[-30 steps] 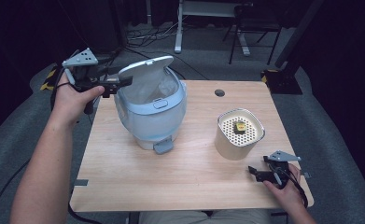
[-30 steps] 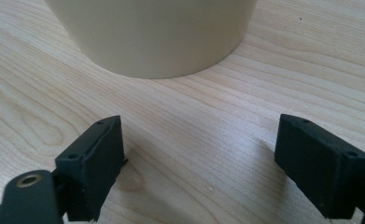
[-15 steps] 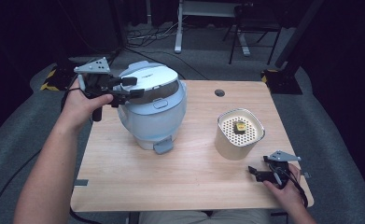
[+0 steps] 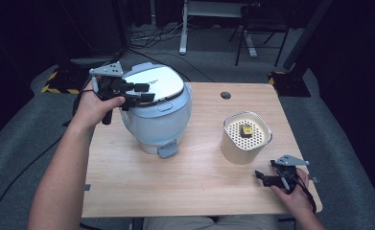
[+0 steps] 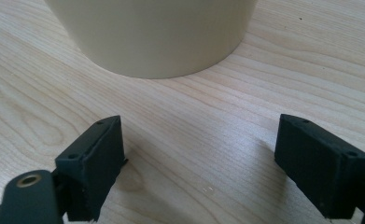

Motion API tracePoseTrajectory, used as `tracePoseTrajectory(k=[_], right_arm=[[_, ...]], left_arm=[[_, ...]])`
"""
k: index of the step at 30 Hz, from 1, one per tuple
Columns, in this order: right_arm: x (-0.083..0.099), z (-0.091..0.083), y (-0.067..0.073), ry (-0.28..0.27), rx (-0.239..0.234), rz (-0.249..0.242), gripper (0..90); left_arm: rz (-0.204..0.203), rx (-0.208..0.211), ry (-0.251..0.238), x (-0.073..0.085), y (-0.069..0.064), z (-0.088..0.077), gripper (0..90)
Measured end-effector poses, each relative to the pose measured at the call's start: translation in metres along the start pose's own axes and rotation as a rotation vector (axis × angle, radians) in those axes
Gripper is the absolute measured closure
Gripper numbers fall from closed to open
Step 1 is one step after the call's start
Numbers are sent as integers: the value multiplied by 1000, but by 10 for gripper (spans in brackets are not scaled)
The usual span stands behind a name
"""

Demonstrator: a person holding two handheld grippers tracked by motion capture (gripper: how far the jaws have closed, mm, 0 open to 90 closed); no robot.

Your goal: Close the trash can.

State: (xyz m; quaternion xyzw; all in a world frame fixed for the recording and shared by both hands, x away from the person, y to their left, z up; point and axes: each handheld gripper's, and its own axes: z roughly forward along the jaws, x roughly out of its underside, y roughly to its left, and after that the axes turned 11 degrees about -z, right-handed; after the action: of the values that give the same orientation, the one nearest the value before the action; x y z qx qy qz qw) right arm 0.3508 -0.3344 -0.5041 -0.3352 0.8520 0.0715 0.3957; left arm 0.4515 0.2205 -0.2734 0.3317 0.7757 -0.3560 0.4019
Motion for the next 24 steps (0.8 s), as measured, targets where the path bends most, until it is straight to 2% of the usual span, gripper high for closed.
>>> tracePoseTrajectory(k=[4,11,14,15,17,20,24], right_arm=[[0,0,0,0,0,0,160],[0,0,0,0,0,0,160],[0,0,0,-1,0,0,160],[0,0,0,-1,0,0,160],[0,0,0,0,2,0,160],[0,0,0,0,0,0,160],[0,0,0,-1,1,1,162]], left_arm=[[-4,-58,22,0,-2,7,525],[-9,-110,28,-4,-5,13,518],[25,-143,11,-4,-7,19,509],[46,-168,8,-4,-9,22,509],[34,-182,15,-5,-11,23,510],[38,-201,35,-8,-14,24,513],[46,-200,38,-8,-14,25,515]])
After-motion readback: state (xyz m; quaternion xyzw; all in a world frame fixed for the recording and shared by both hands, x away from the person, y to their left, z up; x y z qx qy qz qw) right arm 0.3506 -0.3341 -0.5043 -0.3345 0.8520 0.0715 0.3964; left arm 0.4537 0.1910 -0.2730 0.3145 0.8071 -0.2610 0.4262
